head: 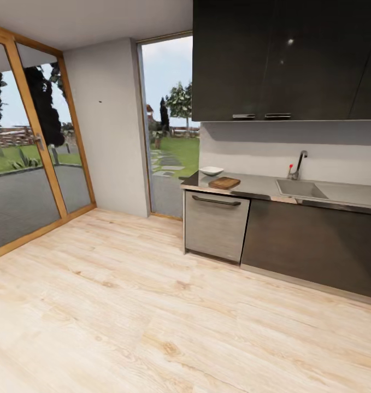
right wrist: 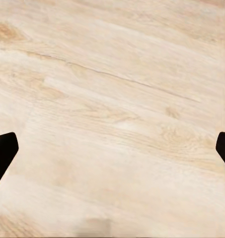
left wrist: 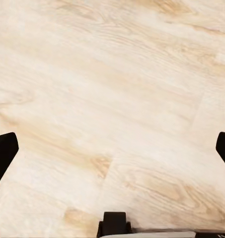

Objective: In the kitchen, take the Vidalia onion out of the sink, dice it on the chopping board with the paring knife, put the diced onion into the bowl on the countertop, then place both the paring knife and the chopping board into the sink.

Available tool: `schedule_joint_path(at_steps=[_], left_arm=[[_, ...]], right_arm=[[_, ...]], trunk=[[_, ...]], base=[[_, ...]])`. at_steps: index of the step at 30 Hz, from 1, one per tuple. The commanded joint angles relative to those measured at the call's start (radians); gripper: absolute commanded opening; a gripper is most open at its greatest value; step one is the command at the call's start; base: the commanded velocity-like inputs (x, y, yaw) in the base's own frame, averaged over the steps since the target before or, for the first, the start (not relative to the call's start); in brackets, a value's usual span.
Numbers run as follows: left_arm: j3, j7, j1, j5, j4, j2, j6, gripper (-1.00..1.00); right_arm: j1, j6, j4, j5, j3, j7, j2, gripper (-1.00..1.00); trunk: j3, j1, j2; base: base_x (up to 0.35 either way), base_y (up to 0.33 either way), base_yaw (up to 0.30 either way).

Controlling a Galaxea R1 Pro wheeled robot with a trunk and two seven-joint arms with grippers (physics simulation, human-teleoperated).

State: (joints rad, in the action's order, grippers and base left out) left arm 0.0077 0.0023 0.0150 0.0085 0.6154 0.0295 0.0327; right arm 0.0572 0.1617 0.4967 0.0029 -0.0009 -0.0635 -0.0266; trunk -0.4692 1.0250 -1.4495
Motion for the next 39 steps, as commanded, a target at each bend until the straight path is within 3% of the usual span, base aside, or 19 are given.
schedule_joint_path(at_steps=[1,8,11,18,39], left_arm=[[0.001,0.000,0.000,0.004,-0.005,0.006,0.035,1.00],[0.003,0.001,0.000,0.009,-0.118,0.011,0.273,1.00],[0.003,0.001,0.000,0.009,-0.144,0.011,0.312,1.00],[0.003,0.001,0.000,0.008,-0.160,0.011,0.336,1.00],[0.003,0.001,0.000,0.008,-0.163,0.016,0.339,1.00]], right_arm=[[0.000,0.005,0.021,0.000,0.000,-0.004,0.001,1.00],[0.000,0.035,0.047,0.000,0.002,-0.005,0.002,1.00],[0.000,0.076,0.047,0.001,0.003,-0.005,0.002,1.00],[0.000,0.148,0.045,0.000,0.004,-0.005,0.005,1.00],[0.000,0.159,0.027,-0.001,0.005,-0.006,0.003,1.00]], trunk=[[-0.001,0.000,0.000],[-0.001,0.000,0.000],[-0.001,0.000,0.000],[-0.001,0.000,0.000],[0.006,0.000,0.000]], base=[[0.000,0.000,0.000],[0.000,0.000,0.000],[0.000,0.000,0.000],[0.092,-0.043,0.000],[0.306,0.036,-0.049]])
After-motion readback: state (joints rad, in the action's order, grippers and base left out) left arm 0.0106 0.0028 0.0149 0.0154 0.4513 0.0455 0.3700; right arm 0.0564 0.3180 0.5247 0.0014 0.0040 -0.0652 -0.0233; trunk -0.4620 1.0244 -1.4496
